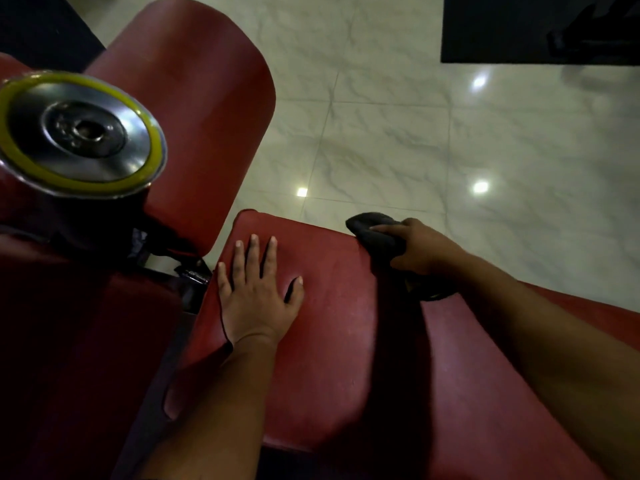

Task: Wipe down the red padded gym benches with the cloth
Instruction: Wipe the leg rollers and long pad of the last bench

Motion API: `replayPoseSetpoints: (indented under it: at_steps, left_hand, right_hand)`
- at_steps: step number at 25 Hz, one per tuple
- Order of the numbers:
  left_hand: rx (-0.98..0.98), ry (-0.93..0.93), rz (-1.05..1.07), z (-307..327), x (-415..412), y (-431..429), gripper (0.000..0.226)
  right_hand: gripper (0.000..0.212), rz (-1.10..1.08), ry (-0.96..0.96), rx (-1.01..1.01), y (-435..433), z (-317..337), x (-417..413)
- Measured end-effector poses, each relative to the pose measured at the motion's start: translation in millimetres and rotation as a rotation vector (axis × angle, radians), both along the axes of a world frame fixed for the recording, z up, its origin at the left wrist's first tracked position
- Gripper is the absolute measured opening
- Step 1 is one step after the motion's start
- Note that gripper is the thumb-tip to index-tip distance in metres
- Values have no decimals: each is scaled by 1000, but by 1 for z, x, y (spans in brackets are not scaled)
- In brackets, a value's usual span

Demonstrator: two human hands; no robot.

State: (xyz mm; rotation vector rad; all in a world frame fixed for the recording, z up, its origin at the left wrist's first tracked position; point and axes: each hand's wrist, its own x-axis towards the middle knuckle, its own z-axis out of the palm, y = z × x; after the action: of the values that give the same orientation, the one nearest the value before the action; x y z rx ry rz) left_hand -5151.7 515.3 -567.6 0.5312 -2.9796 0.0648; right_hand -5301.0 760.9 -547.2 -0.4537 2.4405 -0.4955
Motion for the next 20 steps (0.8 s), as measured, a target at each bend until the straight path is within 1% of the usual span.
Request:
replayPoseSetpoints:
  at_steps: [1, 3, 4, 6, 7, 8, 10, 11, 13, 15, 17, 18, 20]
  left_hand:
    - [-3, 0, -4, 0, 0, 0, 78]
    - [-13, 6, -5, -1, -1, 0, 78]
    - [-13, -1, -4, -1, -1, -1, 78]
    - [-13, -17, -6, -1, -1, -1, 79]
    - [-16, -15, -6, -1, -1, -1, 79]
    - [-13, -12, -4, 0, -1, -2, 79]
    - [-8, -5, 3, -1, 1, -2, 79]
    - [-17, 7, -1, -1, 1, -2, 79]
    - [-27, 6, -10, -2, 0, -2, 79]
    - [-26, 2, -17, -1, 1, -3, 79]
    - [-28, 3, -20, 0, 1, -2, 79]
    - [-23, -2, -17, 1, 1, -2, 79]
    - [-18, -23, -26, 2, 2, -2, 78]
  right_hand:
    - [71, -12, -50, 4, 16, 0, -1]
    - [64, -130, -49, 96, 30, -5, -3]
    - [59, -180, -7, 169, 25, -9, -1]
    - [55, -171, 125, 296, 5, -12, 9]
    - [59, -143, 169, 282, -2, -12, 14]
    - [66, -114, 171, 222, -2, -11, 19]
    - [77, -57, 123, 121, 22, -8, 26]
    - [78, -47, 110, 132, 40, -6, 28]
    - [74, -105, 116, 248, 68, -9, 33]
    - [65, -181, 157, 325, 70, -16, 31]
    - [59, -139, 188, 271, 61, -21, 24]
    - [60, -89, 163, 214, 61, -22, 20]
    - [66, -27, 17, 67, 82, -19, 13]
